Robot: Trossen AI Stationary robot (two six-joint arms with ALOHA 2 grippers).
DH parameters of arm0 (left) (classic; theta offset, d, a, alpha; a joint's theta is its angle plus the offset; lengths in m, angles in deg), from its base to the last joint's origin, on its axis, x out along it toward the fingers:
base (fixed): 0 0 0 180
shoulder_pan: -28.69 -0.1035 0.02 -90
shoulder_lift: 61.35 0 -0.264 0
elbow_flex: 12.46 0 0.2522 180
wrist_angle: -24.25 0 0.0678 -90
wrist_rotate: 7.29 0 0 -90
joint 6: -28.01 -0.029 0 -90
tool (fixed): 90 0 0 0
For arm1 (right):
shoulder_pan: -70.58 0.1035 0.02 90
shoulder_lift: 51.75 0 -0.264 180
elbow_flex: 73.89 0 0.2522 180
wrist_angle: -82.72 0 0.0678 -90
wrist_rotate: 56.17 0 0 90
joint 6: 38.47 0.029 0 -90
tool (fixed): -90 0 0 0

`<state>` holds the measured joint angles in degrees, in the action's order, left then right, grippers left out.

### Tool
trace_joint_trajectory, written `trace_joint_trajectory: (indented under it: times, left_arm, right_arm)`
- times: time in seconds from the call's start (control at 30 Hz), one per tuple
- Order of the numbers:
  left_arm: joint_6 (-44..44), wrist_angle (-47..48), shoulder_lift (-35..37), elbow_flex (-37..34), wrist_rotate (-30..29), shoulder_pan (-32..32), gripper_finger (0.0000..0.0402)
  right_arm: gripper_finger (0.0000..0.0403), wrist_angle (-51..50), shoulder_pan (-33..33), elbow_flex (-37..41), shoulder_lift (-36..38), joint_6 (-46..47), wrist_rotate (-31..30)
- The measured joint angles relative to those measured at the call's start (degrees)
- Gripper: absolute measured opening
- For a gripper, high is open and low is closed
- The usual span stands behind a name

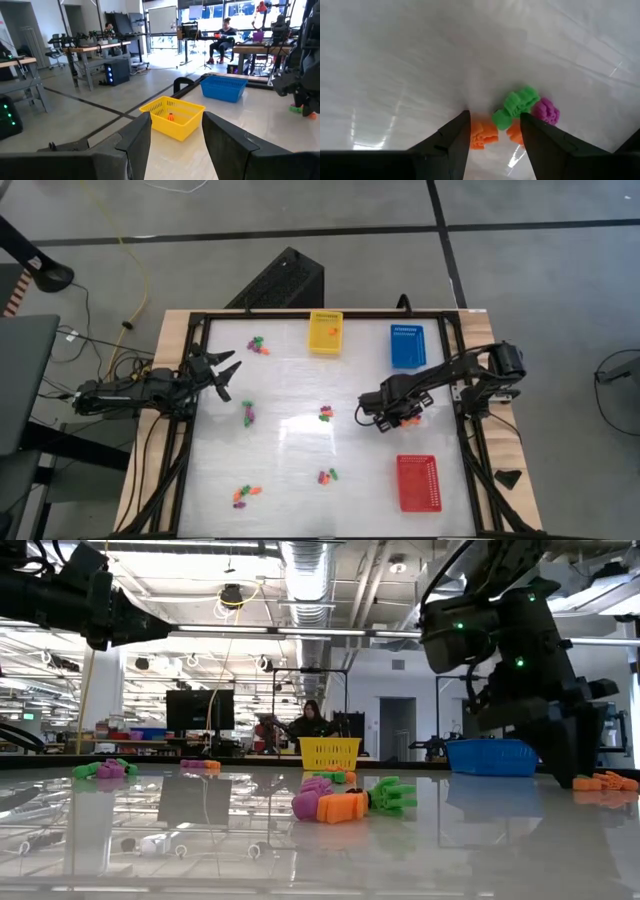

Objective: Sort Halloween decoration
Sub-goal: Put the green skeleton toy into the blue bin

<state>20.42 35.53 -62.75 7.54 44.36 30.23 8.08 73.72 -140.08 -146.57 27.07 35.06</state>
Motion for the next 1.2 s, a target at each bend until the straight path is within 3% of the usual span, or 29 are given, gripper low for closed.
trace_joint_trajectory:
  times: [0.2,0.67,0.97,1.2]
  left_arm:
    - [0.1,0.0,0.0,0.0,0.0,0.0,0.0169]
    - [0.3,0.0,0.0,0.0,0.0,0.0,0.0169]
    - [0.3,0.0,0.0,0.0,0.0,0.0,0.0169]
    - [0.3,0.0,0.0,0.0,0.1,0.0,0.0169]
  right_arm:
    - [0.0164,-0.7,-2.2,0.1,-0.1,-0.9,-1.9]
    - [0.0021,-5.8,-5.7,-1.6,0.0,-6.2,-1.9]
    - [0.0038,-13.7,-6.4,-8.3,0.0,-9.5,-4.4]
    - [0.0043,-9.1,-6.8,-7.8,-0.1,-5.6,-4.5]
